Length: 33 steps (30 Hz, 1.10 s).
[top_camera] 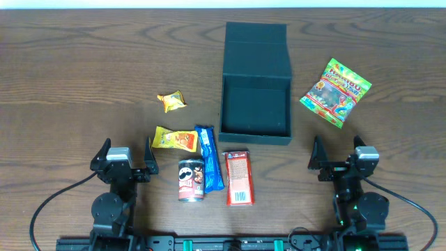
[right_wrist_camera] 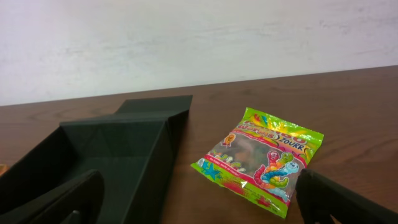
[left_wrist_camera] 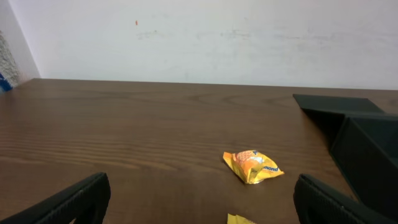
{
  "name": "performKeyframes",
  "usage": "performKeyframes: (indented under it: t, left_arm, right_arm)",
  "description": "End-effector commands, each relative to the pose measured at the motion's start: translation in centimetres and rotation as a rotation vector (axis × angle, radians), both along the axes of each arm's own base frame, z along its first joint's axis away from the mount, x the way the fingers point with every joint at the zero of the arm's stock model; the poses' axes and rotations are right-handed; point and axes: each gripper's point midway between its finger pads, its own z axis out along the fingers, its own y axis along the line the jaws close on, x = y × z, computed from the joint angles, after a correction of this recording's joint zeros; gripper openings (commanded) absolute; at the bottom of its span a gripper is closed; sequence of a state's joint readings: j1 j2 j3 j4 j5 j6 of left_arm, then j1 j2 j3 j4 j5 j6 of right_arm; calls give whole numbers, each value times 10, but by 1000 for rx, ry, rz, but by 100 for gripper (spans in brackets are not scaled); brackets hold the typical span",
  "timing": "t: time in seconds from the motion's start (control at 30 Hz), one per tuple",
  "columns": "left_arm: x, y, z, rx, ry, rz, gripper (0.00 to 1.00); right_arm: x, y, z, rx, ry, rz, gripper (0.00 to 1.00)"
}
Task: Pack container
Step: 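Move the left gripper toward the Pringles can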
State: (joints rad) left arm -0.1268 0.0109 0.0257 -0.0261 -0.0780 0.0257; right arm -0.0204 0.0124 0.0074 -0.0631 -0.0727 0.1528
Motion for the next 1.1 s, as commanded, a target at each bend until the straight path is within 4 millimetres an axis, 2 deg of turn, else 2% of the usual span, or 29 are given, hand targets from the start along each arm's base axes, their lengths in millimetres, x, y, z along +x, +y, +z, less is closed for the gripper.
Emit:
performKeyframes:
  t: [0.0, 0.3, 0.37, 0.47, 0.57, 0.7, 0.83, 0.93, 1.0, 1.07]
  left_arm:
    - [-1, 1, -19, 4, 58, 4, 95]
    - [-1, 6, -18, 53, 52, 30, 95]
    - [1, 11, -1, 27, -17, 64, 95]
    - [0, 1, 27, -83, -98, 5, 95]
    - [-8, -11, 46, -166, -71, -61, 95]
    - [-21, -13, 79, -172, -2, -78, 95]
    - [-26, -16, 120, -164, 97, -91, 95]
    - [-24, -33, 145, -173, 220, -172, 95]
    - [-23, -42, 150, -183, 350, -213, 95]
    - [-25, -48, 144, -193, 508, -229, 95]
  right_arm:
    - [0, 0, 0, 11, 0, 1, 99]
    - [0, 0, 0, 11, 0, 1, 99]
    - [0, 0, 0, 11, 0, 1, 99]
    - [0, 0, 0, 11, 0, 1, 99]
    - [0, 0, 0, 11, 0, 1, 99]
    - [0, 0, 0, 11, 0, 1, 99]
    - [0, 0, 0, 11, 0, 1, 99]
    - [0, 0, 0, 11, 0, 1, 99]
    - [0, 0, 0, 11, 0, 1, 99]
    - [0, 0, 0, 11, 0, 1, 99]
